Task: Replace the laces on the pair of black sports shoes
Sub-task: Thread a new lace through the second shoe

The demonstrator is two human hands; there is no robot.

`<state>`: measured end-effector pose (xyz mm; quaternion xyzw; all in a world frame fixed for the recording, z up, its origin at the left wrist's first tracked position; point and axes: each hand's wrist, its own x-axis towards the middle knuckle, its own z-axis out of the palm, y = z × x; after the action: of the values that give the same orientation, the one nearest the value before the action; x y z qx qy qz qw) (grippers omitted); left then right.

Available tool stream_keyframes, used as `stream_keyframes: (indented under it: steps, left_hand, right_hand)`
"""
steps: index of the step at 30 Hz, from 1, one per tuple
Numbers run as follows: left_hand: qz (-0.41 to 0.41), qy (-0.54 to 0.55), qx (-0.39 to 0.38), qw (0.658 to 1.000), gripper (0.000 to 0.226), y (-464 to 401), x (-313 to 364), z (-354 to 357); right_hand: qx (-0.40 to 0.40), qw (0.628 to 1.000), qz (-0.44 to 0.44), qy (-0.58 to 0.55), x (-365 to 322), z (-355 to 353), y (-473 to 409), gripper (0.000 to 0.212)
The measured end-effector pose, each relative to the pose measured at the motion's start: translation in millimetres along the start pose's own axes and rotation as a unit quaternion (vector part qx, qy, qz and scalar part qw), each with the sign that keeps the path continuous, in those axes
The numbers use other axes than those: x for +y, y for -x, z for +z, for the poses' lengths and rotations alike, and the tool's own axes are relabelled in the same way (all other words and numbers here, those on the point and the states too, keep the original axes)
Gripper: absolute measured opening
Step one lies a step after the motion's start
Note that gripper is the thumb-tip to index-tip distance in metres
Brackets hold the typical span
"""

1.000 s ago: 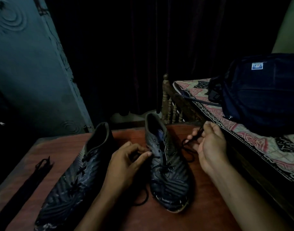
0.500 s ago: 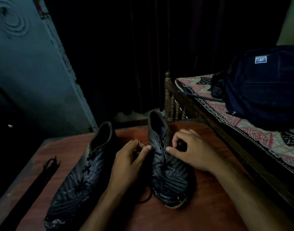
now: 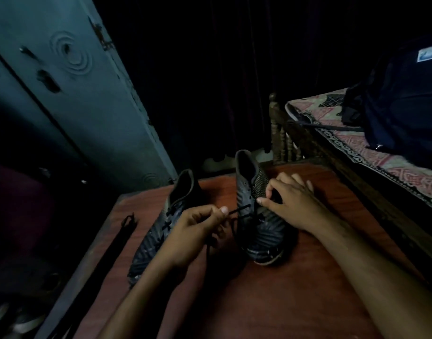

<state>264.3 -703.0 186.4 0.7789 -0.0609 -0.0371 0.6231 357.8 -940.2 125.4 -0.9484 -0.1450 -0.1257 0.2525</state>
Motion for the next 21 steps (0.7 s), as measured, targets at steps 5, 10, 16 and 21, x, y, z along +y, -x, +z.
stream_keyframes:
  steps: [5,10,16,21]
  left_hand:
    - [-0.005,0.117,0.015,0.993,0.042,23,49,-7]
    - [0.045,0.057,-0.01,0.997,0.056,33,97,-9]
    - [0.099,0.049,-0.02,0.994,0.029,42,134,-2]
    - [0.159,0.028,-0.049,0.986,0.037,41,152,10]
  right_hand:
    - [0.014,1.0,0.01,-0.011,-5,1,5,0.03]
    - [0.019,0.999,0.012,-0.028,-7,0,6,0.031]
    - [0.034,0.999,0.017,-0.02,-13,-2,8,0.031]
    - [0.114,0.992,-0.035,-0.045,-19,-4,8,0.027]
